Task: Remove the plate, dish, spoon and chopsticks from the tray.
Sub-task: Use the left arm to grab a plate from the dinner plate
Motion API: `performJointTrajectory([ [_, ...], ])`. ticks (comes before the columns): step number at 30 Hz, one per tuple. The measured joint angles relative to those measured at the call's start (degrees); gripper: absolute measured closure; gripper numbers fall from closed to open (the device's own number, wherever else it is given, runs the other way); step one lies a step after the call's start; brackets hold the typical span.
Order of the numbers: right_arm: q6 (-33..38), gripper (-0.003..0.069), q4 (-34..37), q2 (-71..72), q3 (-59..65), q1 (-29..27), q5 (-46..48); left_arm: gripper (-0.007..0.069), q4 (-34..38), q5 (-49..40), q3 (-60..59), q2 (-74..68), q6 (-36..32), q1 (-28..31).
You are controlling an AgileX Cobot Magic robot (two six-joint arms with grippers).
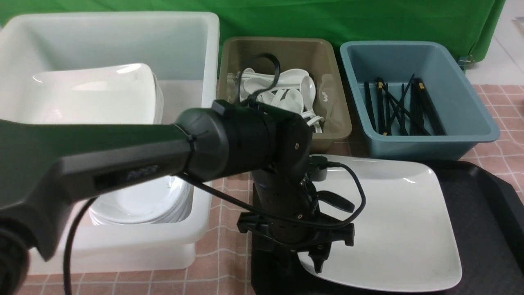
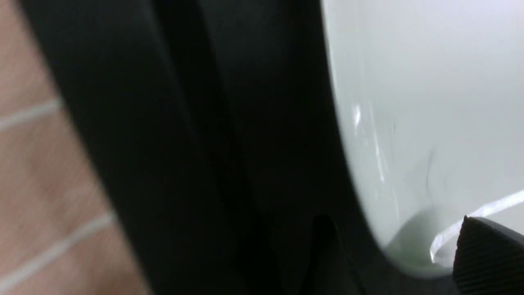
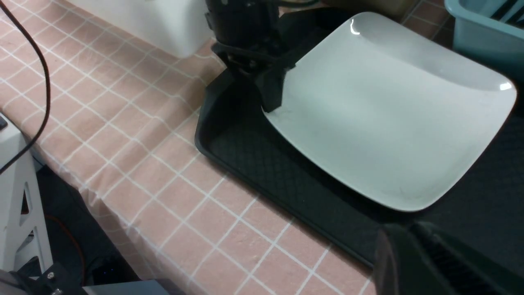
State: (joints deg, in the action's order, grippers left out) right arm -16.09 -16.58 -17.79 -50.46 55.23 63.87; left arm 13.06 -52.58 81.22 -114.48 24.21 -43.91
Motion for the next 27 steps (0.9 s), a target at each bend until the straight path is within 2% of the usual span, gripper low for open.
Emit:
performJointTrajectory([
  [6, 0.0, 0.0567, 0.0, 0.0, 0.0, 0.0, 0.0, 0.0246, 1.84, 3.68, 0.0, -1.98, -0.06, 0.0],
  [18, 0.0, 0.0566, 0.0, 0.0, 0.0, 0.0, 0.0, 0.0257, 14.45, 11.49, 0.24, -5.25, -3.02, 0.11],
  [23, -0.14, 0.0564, 0.0, 0.0, 0.0, 0.0, 0.0, 0.0365, 16.3, 12.23, 0.34, -5.79, -4.35, 0.21],
  [25, -0.14, 0.0562, 0.0, 0.0, 0.0, 0.0, 0.0, 0.0469, 18.75, 12.85, 0.34, -6.13, -4.56, 0.32],
  [27, -0.14, 0.0561, 0.0, 0.0, 0.0, 0.0, 0.0, 0.05, 21.13, 13.74, 0.34, -6.49, -5.54, 0.34],
])
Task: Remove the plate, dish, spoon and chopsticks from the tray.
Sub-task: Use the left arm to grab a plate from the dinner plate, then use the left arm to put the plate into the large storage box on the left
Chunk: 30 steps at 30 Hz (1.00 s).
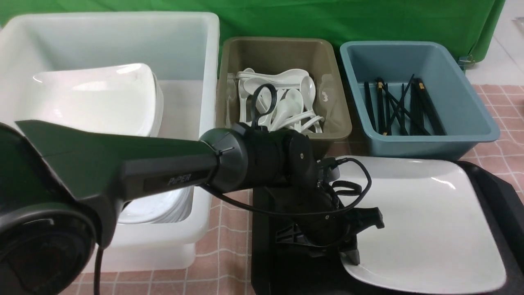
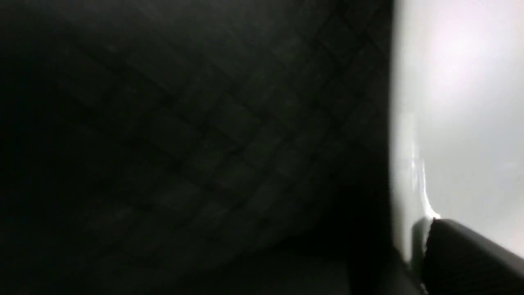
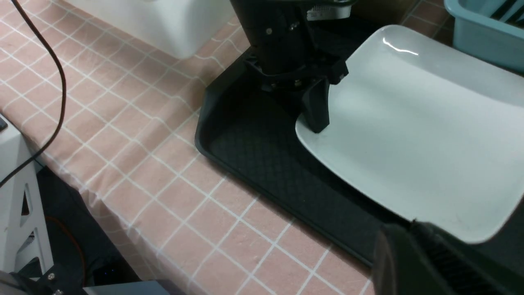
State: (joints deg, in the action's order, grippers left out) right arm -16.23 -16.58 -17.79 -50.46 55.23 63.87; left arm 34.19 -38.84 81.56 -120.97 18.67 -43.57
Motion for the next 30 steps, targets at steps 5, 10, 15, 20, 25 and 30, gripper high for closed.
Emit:
performJointTrajectory([
  [5, 0.0, 0.0558, 0.0, 0.0, 0.0, 0.0, 0.0, 0.0544, 3.41, 0.02, -0.15, -0.15, -4.13, -0.05],
  [10, 0.0, 0.0554, 0.0, 0.0, 0.0, 0.0, 0.0, 0.057, 1.44, -0.1, -0.33, 2.92, -4.8, -0.05],
  [15, 0.0, 0.0554, 0.0, 0.0, 0.0, 0.0, 0.0, 0.06, 0.65, -0.59, -0.39, 9.25, -6.9, -0.05],
  [20, 0.0, 0.0554, -0.12, 0.0, 0.0, 0.0, 0.0, 0.0604, 1.87, -0.44, -0.63, 13.77, -9.85, -0.05],
  [25, 0.0, 0.0554, -0.84, 0.0, 0.0, 0.0, -0.05, 0.0603, 1.92, -0.83, -0.68, 16.7, -10.59, 0.12],
  [30, 0.0, 0.0552, -1.23, 0.0, 0.0, 0.0, -0.05, 0.0602, 1.87, -0.97, -0.75, 20.12, -10.83, 0.54],
])
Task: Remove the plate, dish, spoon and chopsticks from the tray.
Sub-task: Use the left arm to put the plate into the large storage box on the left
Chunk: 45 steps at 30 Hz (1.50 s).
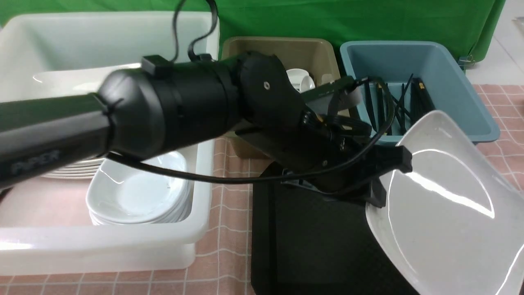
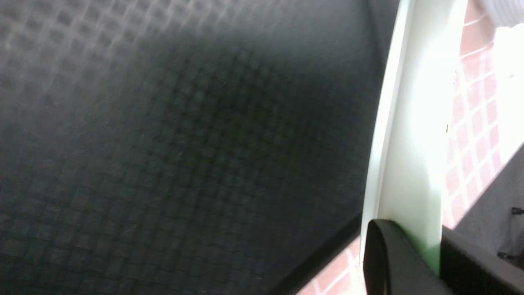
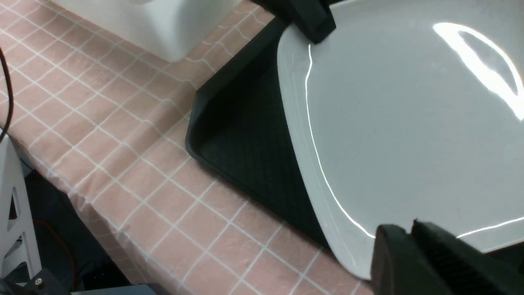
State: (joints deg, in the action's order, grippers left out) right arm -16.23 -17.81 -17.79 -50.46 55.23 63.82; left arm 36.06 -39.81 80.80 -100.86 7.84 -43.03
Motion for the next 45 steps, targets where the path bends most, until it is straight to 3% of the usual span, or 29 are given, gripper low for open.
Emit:
performJointTrajectory([
  [4, 0.0, 0.0549, -0.07, 0.0, 0.0, 0.0, -0.11, 0.0602, 0.88, -1.1, 0.0, 4.11, -0.57, 2.77],
  [7, 0.0, 0.0548, -0.07, 0.0, 0.0, 0.0, -0.15, 0.0602, 1.46, -4.19, 0.96, 8.61, -1.75, 9.25],
  [10, 0.0, 0.0545, -0.09, 0.0, 0.0, 0.0, -0.17, 0.0602, 1.78, -8.3, 2.35, 12.81, -3.18, 19.96],
  [11, 0.0, 0.0545, -0.09, 0.0, 0.0, 0.0, -0.17, 0.0602, 1.78, -8.3, 2.42, 13.07, -3.23, 20.72],
  [19, 0.0, 0.0544, -0.14, 0.0, 0.0, 0.0, -0.17, 0.0602, 10.58, -21.65, 3.12, 16.84, -13.46, 58.1],
  [25, 0.0, 0.0539, -0.16, 0.0, 0.0, 0.0, -0.22, 0.0602, 12.89, -22.85, 3.16, 14.5, -17.7, 74.59],
  [31, 0.0, 0.0538, -0.16, 0.0, 0.0, 0.0, -0.22, 0.0602, 12.07, -21.18, 3.16, 9.12, -20.15, 80.0],
  [45, 0.0, 0.0536, -0.34, 0.0, 0.0, 0.0, -0.34, 0.0601, 10.08, -18.73, 3.16, -4.05, -24.2, 79.82],
])
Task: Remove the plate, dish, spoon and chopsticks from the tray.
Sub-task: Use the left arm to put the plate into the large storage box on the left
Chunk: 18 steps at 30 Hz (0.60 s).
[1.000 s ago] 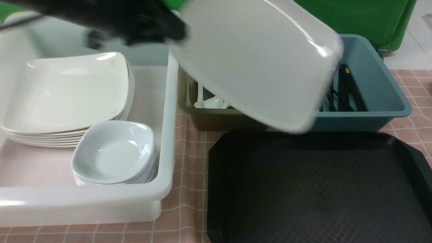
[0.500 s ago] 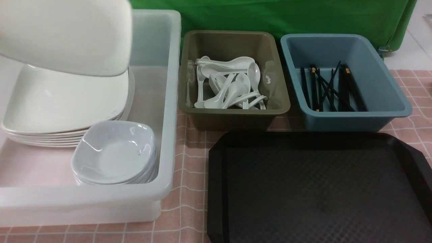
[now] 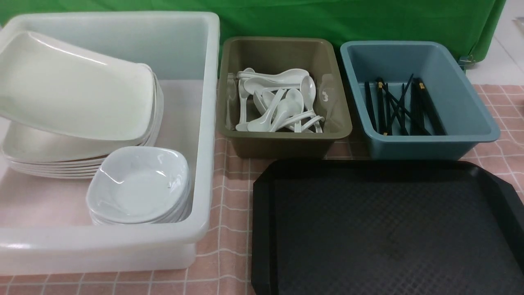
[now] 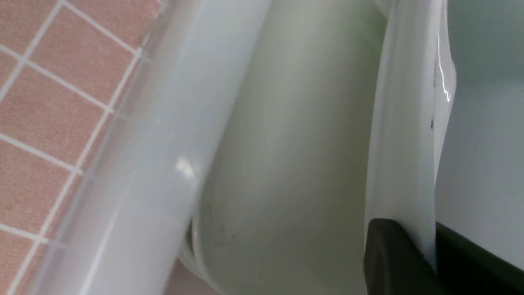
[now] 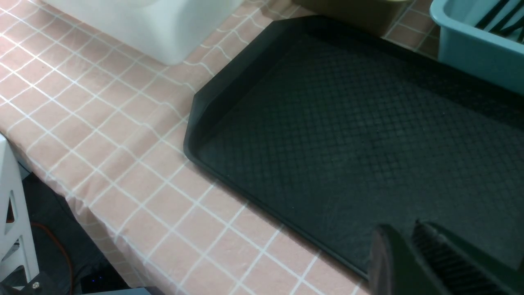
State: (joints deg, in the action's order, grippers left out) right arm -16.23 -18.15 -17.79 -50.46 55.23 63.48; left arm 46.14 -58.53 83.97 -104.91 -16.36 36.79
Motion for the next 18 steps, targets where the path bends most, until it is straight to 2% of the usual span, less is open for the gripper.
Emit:
performJointTrajectory([
  [6, 0.0, 0.0536, -0.02, 0.0, 0.0, 0.0, 0.0, 0.0599, 0.11, 2.03, 0.02, -1.13, -0.81, 0.0],
  [10, 0.0, 0.0536, -0.02, 0.0, 0.0, 0.0, 0.0, 0.055, -0.46, 2.19, 0.09, -1.33, -1.25, 0.0],
  [12, -0.06, 0.0536, -0.02, 0.0, 0.0, 0.0, 0.0, 0.0508, -1.21, 2.19, 0.2, -1.33, -1.25, 0.0],
  [18, -2.55, 0.0534, -0.02, 0.0, 0.0, 0.0, 0.0, 0.0263, -2.25, 3.14, 0.2, -1.33, -0.09, 0.0],
])
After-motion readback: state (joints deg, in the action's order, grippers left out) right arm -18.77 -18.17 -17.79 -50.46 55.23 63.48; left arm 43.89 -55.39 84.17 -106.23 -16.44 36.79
